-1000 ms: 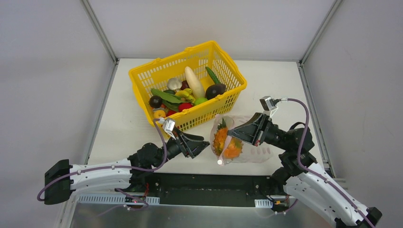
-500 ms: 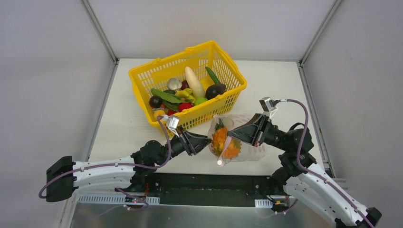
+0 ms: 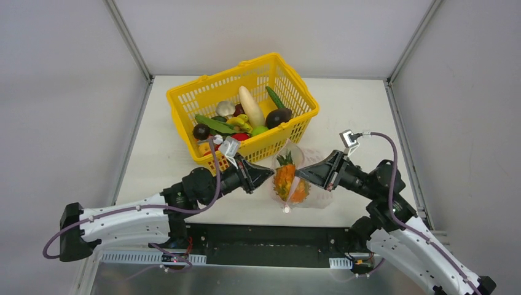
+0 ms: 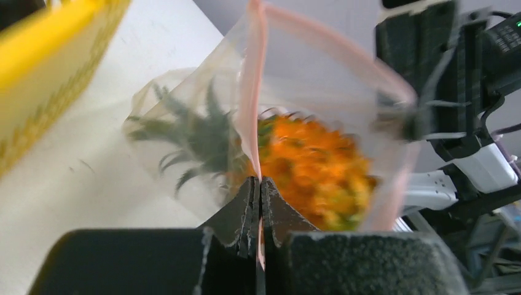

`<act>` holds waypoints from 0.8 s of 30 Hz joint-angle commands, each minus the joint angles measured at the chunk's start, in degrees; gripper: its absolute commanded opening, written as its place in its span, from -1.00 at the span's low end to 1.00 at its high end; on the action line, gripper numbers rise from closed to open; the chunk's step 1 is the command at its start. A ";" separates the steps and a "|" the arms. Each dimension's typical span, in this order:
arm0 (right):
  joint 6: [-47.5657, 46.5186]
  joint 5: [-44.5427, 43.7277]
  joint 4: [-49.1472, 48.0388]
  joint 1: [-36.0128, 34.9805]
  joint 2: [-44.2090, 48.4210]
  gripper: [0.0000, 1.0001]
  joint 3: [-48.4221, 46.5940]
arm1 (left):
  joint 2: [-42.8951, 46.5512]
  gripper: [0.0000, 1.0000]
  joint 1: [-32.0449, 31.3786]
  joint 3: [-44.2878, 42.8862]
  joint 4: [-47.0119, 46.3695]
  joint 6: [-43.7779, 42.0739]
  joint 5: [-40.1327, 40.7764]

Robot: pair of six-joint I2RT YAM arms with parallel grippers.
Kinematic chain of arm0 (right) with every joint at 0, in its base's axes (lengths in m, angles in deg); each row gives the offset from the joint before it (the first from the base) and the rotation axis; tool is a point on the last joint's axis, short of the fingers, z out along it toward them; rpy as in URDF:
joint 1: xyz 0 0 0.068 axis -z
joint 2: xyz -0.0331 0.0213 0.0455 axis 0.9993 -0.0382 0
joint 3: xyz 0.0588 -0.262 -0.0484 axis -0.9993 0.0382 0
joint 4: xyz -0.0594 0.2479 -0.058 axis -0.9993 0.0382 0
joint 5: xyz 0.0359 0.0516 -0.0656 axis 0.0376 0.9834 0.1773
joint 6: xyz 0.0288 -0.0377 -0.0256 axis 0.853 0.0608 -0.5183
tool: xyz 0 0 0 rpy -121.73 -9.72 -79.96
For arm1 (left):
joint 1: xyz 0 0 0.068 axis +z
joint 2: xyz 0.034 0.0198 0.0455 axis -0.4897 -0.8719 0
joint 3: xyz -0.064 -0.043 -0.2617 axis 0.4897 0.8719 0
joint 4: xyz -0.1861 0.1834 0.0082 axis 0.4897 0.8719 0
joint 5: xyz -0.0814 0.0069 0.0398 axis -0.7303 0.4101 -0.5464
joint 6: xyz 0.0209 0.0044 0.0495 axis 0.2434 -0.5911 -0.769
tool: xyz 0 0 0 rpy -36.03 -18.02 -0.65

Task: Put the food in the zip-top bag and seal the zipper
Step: Adjust the zipper food storage bag at the center of the board.

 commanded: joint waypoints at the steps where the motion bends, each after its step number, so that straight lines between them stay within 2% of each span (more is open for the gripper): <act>1: -16.53 -15.48 28.58 0.13 1.81 -1.00 -11.25 | 1.51 -1.00 1.18 -16.73 24.19 -12.27 4.39; 3: -19.71 -25.13 38.49 0.15 2.26 -1.00 -15.63 | -2.34 -1.00 2.82 -23.62 31.45 -14.61 3.34; 6: -22.05 -33.51 44.06 0.15 2.62 -1.00 -17.76 | -9.41 -1.00 4.89 -32.58 38.51 -15.28 -0.38; 9: -22.89 -33.34 46.28 0.15 0.78 -0.99 -20.16 | -15.49 -1.00 5.01 -41.36 43.96 -16.60 -2.23; 12: -23.16 -31.62 46.08 0.14 -0.52 -0.99 -21.63 | -19.08 -1.00 5.01 -46.40 47.86 -17.83 -3.82; 18: -23.35 -32.00 41.74 0.14 3.64 -0.84 -20.91 | -21.31 -1.00 5.01 -48.94 47.29 -18.69 -6.16; 20: -23.69 -31.62 42.38 0.15 3.50 -0.66 -21.38 | -22.19 -1.00 5.01 -50.14 48.36 -19.34 -5.99; 24: -22.10 -35.38 44.31 0.15 3.32 -0.09 -20.72 | -23.15 -1.00 5.00 -51.14 48.47 -19.66 -6.80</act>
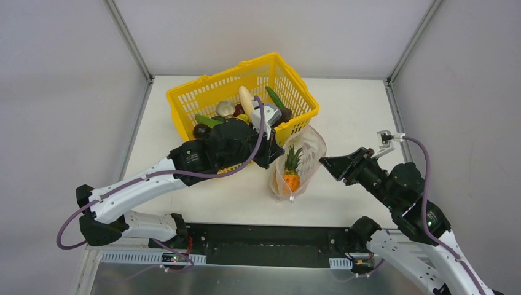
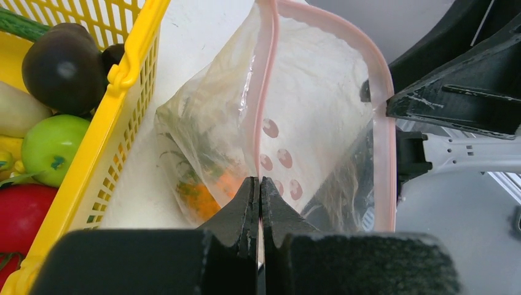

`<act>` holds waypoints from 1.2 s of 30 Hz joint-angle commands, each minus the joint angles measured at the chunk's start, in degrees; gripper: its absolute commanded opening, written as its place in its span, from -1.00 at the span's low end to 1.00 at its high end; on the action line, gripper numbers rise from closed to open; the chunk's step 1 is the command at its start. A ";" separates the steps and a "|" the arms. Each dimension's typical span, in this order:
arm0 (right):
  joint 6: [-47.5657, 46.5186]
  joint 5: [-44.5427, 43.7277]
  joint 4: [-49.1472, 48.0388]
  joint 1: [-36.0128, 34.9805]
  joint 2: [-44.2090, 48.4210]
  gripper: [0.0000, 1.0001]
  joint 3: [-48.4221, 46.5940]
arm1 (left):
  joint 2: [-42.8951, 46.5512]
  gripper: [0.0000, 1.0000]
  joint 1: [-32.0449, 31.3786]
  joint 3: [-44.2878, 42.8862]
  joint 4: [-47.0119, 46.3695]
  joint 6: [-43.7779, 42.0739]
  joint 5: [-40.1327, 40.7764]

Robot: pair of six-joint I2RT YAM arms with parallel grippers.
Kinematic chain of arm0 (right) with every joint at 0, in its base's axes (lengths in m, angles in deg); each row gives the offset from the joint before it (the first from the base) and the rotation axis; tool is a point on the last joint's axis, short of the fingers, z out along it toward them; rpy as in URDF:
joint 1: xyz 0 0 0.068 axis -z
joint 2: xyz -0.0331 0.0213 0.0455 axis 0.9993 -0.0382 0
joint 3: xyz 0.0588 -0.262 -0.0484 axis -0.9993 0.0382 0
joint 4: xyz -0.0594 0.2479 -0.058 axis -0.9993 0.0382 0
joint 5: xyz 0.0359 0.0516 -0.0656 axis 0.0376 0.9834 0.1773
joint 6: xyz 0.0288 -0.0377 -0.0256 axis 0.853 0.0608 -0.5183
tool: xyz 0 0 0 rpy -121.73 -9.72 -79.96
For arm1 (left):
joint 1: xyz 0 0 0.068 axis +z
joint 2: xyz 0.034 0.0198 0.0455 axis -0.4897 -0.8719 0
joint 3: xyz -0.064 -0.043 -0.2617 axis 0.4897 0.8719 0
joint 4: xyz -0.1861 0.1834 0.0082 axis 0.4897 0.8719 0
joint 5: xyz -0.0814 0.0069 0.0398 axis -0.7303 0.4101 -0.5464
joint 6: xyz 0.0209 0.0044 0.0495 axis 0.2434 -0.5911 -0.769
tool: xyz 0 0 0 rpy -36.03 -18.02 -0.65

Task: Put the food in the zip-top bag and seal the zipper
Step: Adjust the zipper food storage bag at the center of the board, then pick up the fake vegetable from the zipper food storage bag.

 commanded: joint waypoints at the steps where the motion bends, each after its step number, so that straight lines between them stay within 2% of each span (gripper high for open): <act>1: 0.30 -4.32 0.17 0.13 0.05 -0.04 -1.21 | -0.94 -1.00 0.27 -3.53 0.42 -2.07 -1.91; 6: 1.05 -5.74 3.75 0.13 -2.86 0.10 -4.44 | -1.83 -1.00 0.22 -5.66 1.83 -2.78 -2.03; 11: 1.73 -0.52 1.99 0.12 -6.52 0.25 -7.21 | -2.66 -1.00 0.22 -6.88 2.31 -2.78 -2.42; 16: 0.40 -1.90 4.96 0.10 -12.97 0.23 -11.57 | -3.45 -1.00 0.25 -7.92 2.71 -2.96 -2.85; 17: 0.31 -1.85 5.38 0.10 -14.21 0.18 -12.00 | -3.66 -1.00 0.26 -8.15 2.84 -3.03 -2.77; 18: 0.17 -1.78 5.70 0.08 -15.21 0.03 -12.35 | -3.85 -1.00 0.27 -8.49 3.19 -3.19 -2.71; 21: -0.01 -4.70 7.40 0.08 -15.72 -0.51 -12.78 | -4.22 -1.00 0.27 -9.20 4.32 -3.75 -1.38; 26: -0.71 -5.39 6.53 0.12 -13.81 -0.98 -13.68 | -4.20 -1.00 0.38 -10.44 5.22 -4.51 2.72; 30: -2.57 -8.73 8.26 0.13 -14.73 -1.00 -17.03 | -6.56 -1.00 1.14 -15.15 7.43 -5.12 2.82; 31: -3.05 -10.33 8.89 0.13 -15.01 -1.00 -17.86 | -7.20 -0.95 1.41 -16.25 7.93 -5.34 2.75; 32: -3.56 -12.03 9.72 0.08 -15.34 -1.00 -18.62 | -7.91 -0.69 1.71 -17.22 8.47 -5.48 2.59; 34: -4.82 -16.39 12.45 0.10 -16.37 -1.00 -21.22 | -8.91 0.03 2.84 -18.62 9.02 -5.15 1.47; 36: -6.39 -21.03 14.98 0.08 -18.13 -1.00 -24.00 | -9.34 0.23 4.23 -19.37 9.27 -5.03 0.93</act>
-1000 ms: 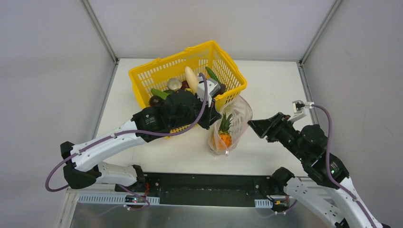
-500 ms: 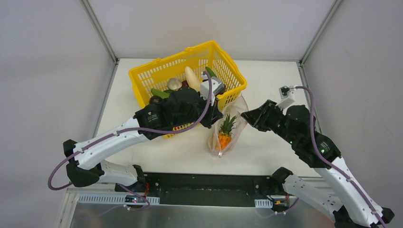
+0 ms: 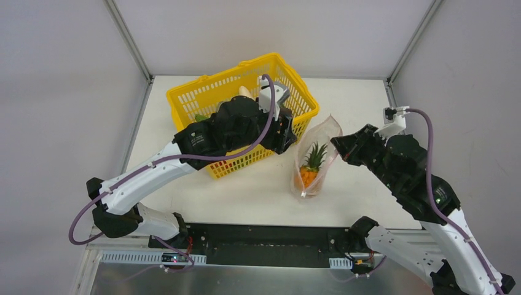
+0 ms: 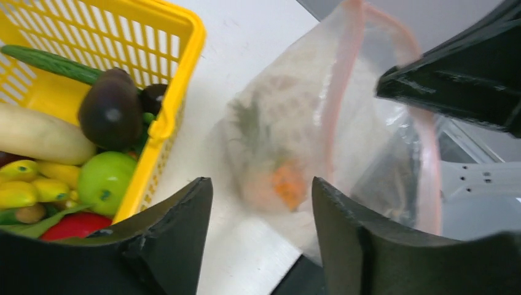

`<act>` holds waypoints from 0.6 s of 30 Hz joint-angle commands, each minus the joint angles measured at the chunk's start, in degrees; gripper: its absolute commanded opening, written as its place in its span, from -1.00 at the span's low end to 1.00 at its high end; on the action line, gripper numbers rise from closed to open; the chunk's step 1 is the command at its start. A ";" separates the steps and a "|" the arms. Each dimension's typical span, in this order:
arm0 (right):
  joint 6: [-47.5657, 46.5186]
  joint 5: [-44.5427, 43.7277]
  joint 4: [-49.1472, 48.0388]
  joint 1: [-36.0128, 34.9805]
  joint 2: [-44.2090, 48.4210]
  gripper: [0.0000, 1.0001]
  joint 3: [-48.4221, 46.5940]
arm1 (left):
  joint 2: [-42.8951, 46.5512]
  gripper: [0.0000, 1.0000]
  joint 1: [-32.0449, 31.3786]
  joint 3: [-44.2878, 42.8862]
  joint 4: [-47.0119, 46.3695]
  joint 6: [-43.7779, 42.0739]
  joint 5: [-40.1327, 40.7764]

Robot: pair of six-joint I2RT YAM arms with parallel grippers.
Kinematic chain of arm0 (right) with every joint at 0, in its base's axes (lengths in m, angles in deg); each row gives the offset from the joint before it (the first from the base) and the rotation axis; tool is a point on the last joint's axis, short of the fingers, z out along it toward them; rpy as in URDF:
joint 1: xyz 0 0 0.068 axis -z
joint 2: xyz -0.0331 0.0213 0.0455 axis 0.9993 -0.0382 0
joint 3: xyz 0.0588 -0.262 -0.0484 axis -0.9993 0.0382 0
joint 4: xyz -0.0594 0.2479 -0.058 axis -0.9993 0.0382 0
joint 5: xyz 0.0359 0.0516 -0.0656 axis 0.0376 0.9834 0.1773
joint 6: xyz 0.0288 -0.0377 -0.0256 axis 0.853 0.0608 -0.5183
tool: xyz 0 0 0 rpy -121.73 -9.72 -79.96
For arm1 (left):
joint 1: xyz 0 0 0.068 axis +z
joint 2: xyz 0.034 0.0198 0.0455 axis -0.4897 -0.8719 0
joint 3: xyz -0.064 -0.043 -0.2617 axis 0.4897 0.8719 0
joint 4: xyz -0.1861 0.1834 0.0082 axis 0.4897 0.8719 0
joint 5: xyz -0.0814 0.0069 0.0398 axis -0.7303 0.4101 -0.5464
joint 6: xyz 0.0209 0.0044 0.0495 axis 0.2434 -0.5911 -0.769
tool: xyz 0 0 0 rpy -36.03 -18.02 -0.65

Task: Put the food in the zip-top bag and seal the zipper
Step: Pick up the fake vegetable from the zipper food storage bag.

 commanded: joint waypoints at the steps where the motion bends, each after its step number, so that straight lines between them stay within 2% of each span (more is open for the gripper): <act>1: -4.98 -11.33 4.73 0.14 -3.32 -1.00 -7.42 | -1.01 0.31 3.20 -3.59 2.01 -0.74 -0.56; 4: -7.44 -9.80 5.75 0.11 -5.77 -1.00 -7.18 | -0.53 0.62 6.03 -4.01 5.25 -2.55 -0.40; 7: -6.41 -6.19 3.43 0.15 -6.17 -1.00 -1.46 | 0.59 0.81 9.92 -2.26 7.36 -2.44 2.88; 9: -4.39 -2.26 -1.62 0.10 -5.85 -1.00 3.59 | 1.42 0.97 13.66 -0.04 6.74 -1.49 3.56; 13: -1.26 5.05 -8.79 0.15 -6.24 -1.00 9.64 | 0.89 0.98 21.07 2.22 6.24 -0.36 1.97; 18: -3.86 8.18 -9.83 0.12 -8.82 -1.00 8.57 | -1.45 0.98 27.20 3.24 6.94 0.00 -1.72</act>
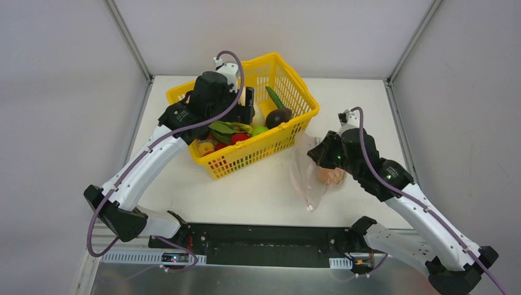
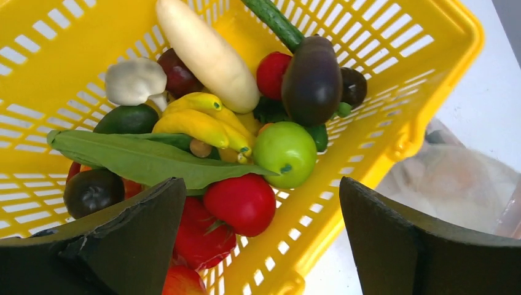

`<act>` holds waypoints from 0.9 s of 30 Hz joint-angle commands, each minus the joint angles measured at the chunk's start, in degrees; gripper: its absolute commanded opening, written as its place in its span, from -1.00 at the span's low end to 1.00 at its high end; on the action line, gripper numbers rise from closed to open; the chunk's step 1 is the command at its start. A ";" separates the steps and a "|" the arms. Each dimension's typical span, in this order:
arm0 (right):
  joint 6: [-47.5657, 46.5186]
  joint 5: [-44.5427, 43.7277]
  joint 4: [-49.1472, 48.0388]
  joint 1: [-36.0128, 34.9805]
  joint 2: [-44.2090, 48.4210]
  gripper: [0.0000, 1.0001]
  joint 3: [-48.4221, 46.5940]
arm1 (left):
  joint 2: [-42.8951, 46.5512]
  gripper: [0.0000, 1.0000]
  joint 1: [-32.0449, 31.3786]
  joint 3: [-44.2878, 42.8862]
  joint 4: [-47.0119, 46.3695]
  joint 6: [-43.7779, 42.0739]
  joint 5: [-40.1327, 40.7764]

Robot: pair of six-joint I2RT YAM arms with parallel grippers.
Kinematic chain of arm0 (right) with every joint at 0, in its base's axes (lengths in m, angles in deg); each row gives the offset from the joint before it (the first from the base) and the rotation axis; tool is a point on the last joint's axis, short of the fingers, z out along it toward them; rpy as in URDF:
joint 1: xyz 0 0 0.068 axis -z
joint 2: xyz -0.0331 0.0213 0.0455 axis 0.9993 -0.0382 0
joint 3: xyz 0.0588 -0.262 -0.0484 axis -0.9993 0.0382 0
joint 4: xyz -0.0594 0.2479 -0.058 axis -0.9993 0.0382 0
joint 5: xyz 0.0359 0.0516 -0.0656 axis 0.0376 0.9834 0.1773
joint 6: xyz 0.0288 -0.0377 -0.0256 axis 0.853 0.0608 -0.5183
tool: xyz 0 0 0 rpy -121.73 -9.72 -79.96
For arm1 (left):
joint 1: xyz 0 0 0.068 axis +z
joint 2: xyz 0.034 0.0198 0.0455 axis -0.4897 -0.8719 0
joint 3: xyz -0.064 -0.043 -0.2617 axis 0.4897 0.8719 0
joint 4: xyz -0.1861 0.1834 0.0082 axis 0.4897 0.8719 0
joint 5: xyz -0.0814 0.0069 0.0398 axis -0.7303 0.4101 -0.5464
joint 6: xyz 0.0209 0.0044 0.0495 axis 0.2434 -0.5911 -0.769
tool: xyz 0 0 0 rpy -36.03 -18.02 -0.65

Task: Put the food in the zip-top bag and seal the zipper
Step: Pick up the fake vegetable from the zipper food storage bag.

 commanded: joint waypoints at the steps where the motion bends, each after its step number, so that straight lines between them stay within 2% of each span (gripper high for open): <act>1: -2.11 4.42 -5.49 0.19 -0.98 -1.00 -2.51 | -2.01 0.98 4.48 -0.16 1.01 1.51 -4.02; 6: -4.56 4.27 -4.69 0.23 -2.52 -1.00 -3.32 | -7.19 0.97 7.22 -2.18 2.81 2.49 -4.71; 9: -4.82 4.99 -4.78 0.19 -2.59 -1.00 -2.83 | -11.55 0.91 8.38 -5.39 8.48 1.29 -5.35; 12: -5.24 5.43 -4.87 0.27 -2.69 -1.00 -1.93 | -13.80 0.89 9.55 -5.10 11.14 1.96 -4.92; 15: -6.12 5.53 -5.65 0.40 -3.25 -1.00 -0.88 | -15.22 0.92 11.95 -3.46 5.82 4.78 -6.18; 21: -7.24 7.17 -6.19 0.81 -5.43 -1.00 -1.65 | -21.97 0.95 14.16 -7.09 -12.00 10.46 -6.73; 24: -7.09 7.13 -6.70 0.87 -5.73 -1.00 -1.39 | -30.74 0.93 14.99 -15.63 -13.86 12.24 -6.51; 27: -6.49 8.80 -6.65 0.95 -5.68 -1.00 -1.11 | -39.65 0.84 15.29 -26.71 -9.82 12.04 -6.09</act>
